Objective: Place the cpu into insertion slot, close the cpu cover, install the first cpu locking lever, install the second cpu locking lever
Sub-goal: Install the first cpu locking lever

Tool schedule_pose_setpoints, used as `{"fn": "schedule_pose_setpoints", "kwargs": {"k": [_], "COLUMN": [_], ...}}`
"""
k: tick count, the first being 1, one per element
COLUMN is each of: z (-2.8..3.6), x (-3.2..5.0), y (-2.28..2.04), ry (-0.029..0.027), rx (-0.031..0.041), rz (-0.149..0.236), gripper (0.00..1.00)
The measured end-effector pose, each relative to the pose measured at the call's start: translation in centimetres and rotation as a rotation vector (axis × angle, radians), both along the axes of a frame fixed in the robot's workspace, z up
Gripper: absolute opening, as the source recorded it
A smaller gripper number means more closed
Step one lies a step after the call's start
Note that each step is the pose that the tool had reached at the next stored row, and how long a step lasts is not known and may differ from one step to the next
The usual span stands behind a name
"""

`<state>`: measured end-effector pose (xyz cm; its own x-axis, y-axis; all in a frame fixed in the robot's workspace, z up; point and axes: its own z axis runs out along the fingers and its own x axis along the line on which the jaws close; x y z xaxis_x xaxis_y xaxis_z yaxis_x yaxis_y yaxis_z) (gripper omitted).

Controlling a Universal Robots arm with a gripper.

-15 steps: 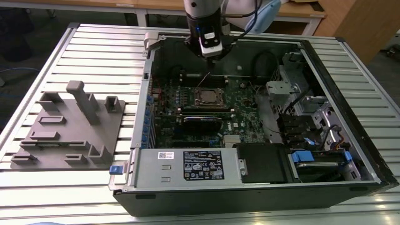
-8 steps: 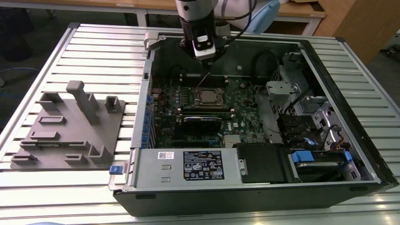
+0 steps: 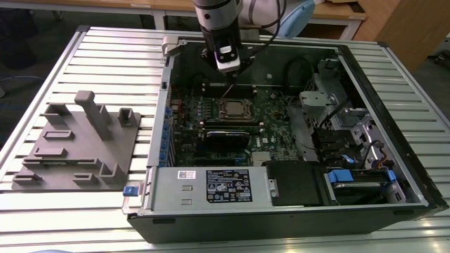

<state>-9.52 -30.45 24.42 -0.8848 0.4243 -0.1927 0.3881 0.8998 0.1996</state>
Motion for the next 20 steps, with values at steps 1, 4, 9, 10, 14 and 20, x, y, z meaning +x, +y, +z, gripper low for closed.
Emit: {"fn": "schedule_pose_setpoints", "kwargs": {"k": [1, 4, 9, 10, 14, 20], "z": [-0.17, -0.66, -1.04, -1.04, -1.12, -1.97], "x": [0.0, 0.02, 0.26, 0.26, 0.27, 0.98], "y": [-0.01, -0.01, -0.01, -0.01, 0.0, -0.01], "ry": [-0.0011, -0.0028, -0.0027, -0.0027, -0.0032, 0.0009], "rx": [0.0, 0.0001, -0.0002, -0.0003, 0.0002, -0.0027], "rz": [0.0, 0.0, 0.0, 0.0, 0.0, 0.0], "gripper": [0.1, 0.1, 0.1, 0.1, 0.1, 0.1]}}
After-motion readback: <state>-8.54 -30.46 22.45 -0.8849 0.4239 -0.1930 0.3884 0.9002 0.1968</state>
